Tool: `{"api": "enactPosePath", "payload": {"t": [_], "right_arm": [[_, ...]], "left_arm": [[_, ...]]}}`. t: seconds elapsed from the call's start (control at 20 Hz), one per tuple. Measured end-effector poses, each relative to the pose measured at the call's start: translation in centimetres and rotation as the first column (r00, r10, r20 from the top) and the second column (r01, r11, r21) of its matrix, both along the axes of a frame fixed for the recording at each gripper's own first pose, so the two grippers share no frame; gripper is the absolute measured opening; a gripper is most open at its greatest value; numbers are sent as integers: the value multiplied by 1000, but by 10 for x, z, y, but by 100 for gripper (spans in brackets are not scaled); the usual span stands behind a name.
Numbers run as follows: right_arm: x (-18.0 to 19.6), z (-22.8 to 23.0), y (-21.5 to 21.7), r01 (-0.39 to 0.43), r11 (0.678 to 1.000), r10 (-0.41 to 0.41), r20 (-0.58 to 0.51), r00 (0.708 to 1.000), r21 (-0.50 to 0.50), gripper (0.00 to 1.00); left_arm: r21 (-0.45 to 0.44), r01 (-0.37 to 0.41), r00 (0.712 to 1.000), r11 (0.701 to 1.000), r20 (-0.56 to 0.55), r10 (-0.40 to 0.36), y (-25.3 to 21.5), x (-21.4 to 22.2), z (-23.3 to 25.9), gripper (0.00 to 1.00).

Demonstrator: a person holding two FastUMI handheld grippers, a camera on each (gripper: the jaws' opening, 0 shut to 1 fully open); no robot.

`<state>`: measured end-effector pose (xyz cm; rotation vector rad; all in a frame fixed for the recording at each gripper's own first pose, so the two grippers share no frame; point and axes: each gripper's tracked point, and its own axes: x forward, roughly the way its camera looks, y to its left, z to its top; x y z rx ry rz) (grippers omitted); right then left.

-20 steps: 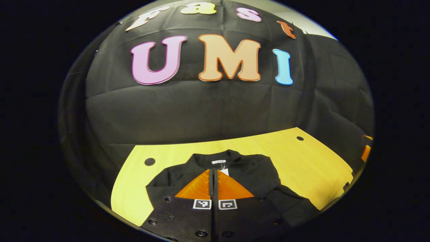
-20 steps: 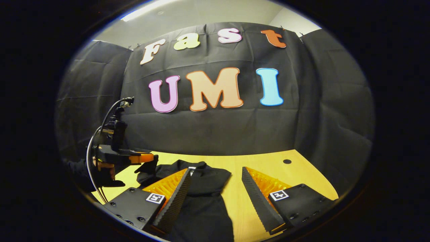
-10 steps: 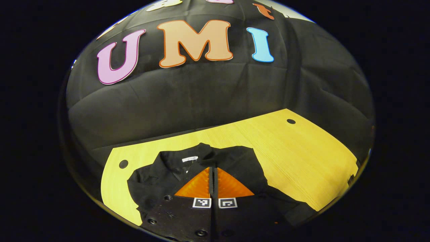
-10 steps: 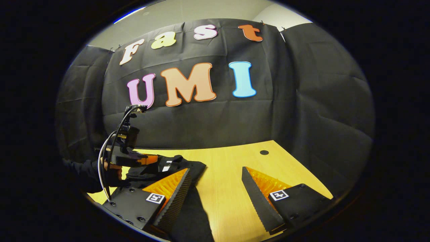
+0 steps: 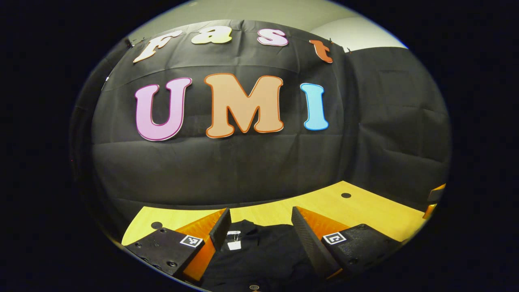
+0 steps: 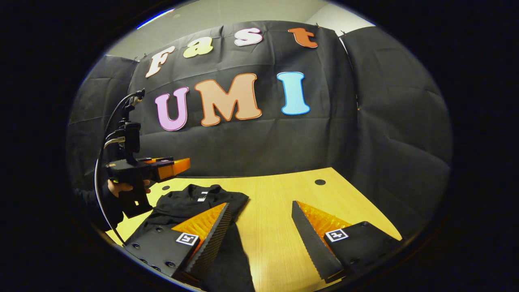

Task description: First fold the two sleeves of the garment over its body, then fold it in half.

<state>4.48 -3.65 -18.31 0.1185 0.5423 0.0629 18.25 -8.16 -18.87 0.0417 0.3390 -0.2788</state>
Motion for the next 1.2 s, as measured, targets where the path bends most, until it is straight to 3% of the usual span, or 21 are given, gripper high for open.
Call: {"api": "enactPosePath", "payload": {"t": [0.25, 0.3, 0.35, 0.55, 0.9, 0.95, 1.2], "right_arm": [[8, -1, 16, -116, 992, 116, 16, 993, 42, 97], [9, -1, 21, -143, 988, 143, 17, 990, 55, 93], [7, -2, 26, -172, 983, 171, 19, 985, 66, 97], [-4, -5, 44, -245, 968, 245, 20, 969, 54, 97], [-58, -13, 81, -237, 971, 237, -5, 971, 27, 94], [-68, -19, 83, -228, 974, 228, -24, 973, 15, 98], [-121, -60, 86, -202, 979, 197, -135, 971, -27, 98]], "left_arm": [[61, -151, 989, 987, -1, 151, 65, -38, 10, 93], [80, -186, 982, 979, -1, 186, 79, -50, 10, 93], [98, -221, 975, 970, -5, 223, 94, -63, 10, 93], [122, -330, 942, 936, -11, 334, 139, -125, 16, 92], [169, -344, 927, 924, -93, 362, 187, -223, -3, 93], [171, -346, 924, 922, -110, 367, 193, -237, -9, 93], [198, -351, 893, 915, -224, 391, 220, -303, -54, 93]]}}
